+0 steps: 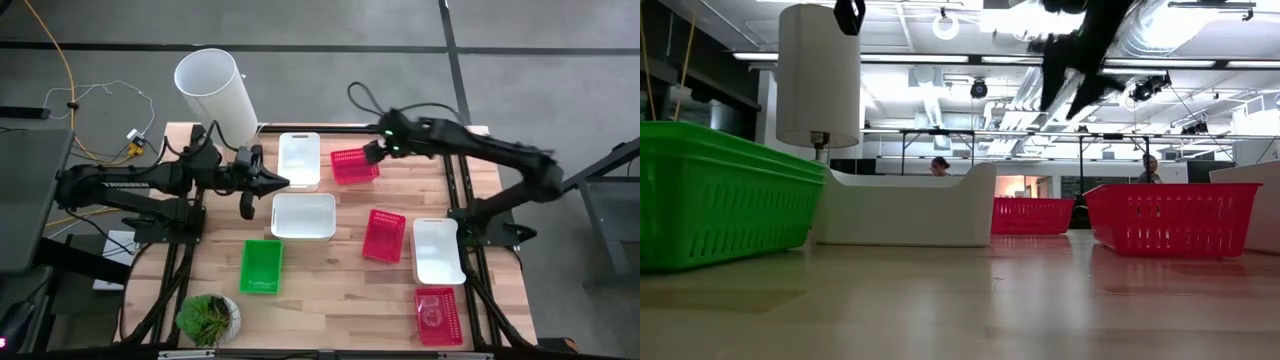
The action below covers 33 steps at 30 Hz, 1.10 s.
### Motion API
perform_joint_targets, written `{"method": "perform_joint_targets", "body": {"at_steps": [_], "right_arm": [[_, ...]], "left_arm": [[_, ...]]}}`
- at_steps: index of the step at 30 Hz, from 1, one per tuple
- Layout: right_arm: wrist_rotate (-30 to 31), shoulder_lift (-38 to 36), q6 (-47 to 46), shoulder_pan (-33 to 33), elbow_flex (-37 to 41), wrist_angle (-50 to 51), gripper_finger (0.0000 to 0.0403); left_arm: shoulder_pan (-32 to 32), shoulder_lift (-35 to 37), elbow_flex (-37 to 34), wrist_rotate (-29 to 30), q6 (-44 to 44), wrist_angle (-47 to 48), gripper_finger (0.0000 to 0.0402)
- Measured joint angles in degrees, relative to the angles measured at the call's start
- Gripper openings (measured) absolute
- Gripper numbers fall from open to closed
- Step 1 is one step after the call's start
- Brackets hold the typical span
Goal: Stack baskets by color
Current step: Stack the top red bin on the middle red bin
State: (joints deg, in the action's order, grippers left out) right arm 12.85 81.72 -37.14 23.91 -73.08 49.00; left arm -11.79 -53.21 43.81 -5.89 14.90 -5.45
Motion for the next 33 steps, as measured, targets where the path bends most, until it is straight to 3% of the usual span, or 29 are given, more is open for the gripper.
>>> {"method": "perform_joint_targets", "body": {"at_steps": [8, 16, 21, 29, 33], "right_arm": [[5.6, 17.1, 1.1, 4.5, 0.0, 0.0, 0.0259], [3.1, 24.2, -0.8, 6.7, 0.0, -2.6, 0.025], [2.0, 25.0, -3.2, 7.9, 0.0, -3.8, 0.0188], [0.9, 25.0, -3.0, 8.4, 0.0, -4.6, 0.0026], [0.5, 25.0, -2.9, 8.4, 0.0, -5.1, 0.0013]], "left_arm": [[0.0, 0.0, 0.0, 1.2, 1.4, 0.0, 0.0], [0.0, 0.0, 0.0, 1.2, 1.5, 0.0, 0.0], [0.0, 0.0, 0.0, 1.2, 1.6, 0.0, 0.0], [0.0, 0.0, 0.0, 1.2, 1.6, 0.0, 0.0], [0.0, 0.0, 0.0, 1.2, 1.6, 0.0, 0.0]]}}
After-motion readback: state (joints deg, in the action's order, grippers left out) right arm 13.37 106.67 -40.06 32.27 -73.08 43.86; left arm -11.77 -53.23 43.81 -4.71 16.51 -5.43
